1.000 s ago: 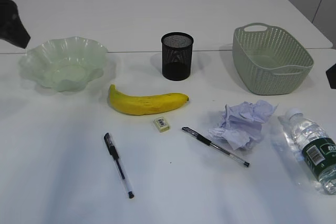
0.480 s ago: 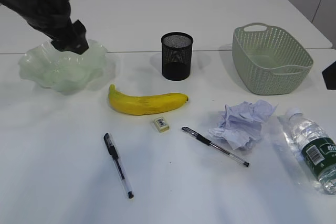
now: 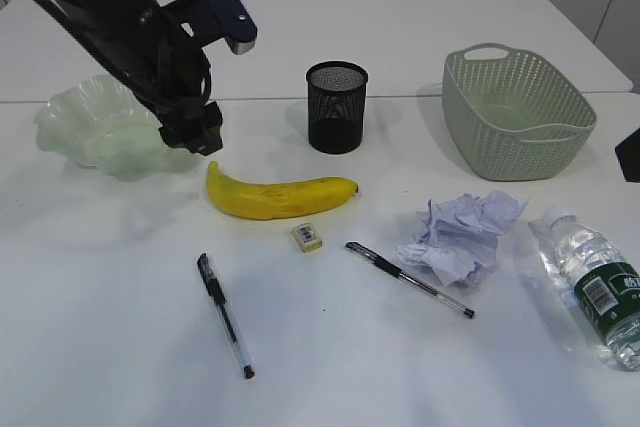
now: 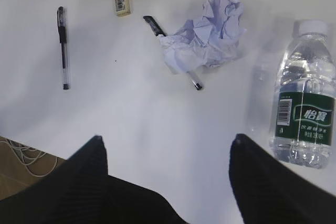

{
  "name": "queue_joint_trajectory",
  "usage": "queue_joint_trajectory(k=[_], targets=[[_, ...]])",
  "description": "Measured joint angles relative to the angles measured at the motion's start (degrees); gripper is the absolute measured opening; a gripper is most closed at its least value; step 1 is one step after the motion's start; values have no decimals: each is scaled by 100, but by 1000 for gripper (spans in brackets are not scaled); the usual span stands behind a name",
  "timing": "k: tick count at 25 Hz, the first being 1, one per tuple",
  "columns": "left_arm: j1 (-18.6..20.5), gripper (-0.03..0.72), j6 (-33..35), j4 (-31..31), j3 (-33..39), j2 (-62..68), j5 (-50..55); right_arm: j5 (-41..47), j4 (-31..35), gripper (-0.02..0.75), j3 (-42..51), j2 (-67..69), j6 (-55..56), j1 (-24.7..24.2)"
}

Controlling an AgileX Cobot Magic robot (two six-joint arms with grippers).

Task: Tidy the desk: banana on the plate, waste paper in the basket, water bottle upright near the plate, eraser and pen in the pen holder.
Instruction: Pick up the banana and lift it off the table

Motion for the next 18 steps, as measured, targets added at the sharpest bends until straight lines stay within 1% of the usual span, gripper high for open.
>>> queue_joint_trajectory(k=[2, 5, 9, 11, 13, 15, 18], targets=[[-9, 508, 340, -310, -226, 142, 242, 52, 0, 536, 0, 0, 0, 0], [-9, 508, 822, -892, -828, 482, 735, 120, 0, 536, 0, 0, 0, 0], [-9, 508, 1081, -1244, -1743, 1093, 1512, 192, 0, 536, 0, 0, 0, 0], [38, 508, 1237, -1543, -2176, 1397, 1803, 216, 0, 536, 0, 0, 0, 0], [121, 508, 1374, -1897, -2460, 1619, 2020, 244, 0, 536, 0, 0, 0, 0], [173, 508, 1437, -2021, -2629, 1801, 2195, 268, 0, 536, 0, 0, 0, 0], [286, 508, 1447, -2045, -2689, 1970, 2315, 275, 0, 536, 0, 0, 0, 0]])
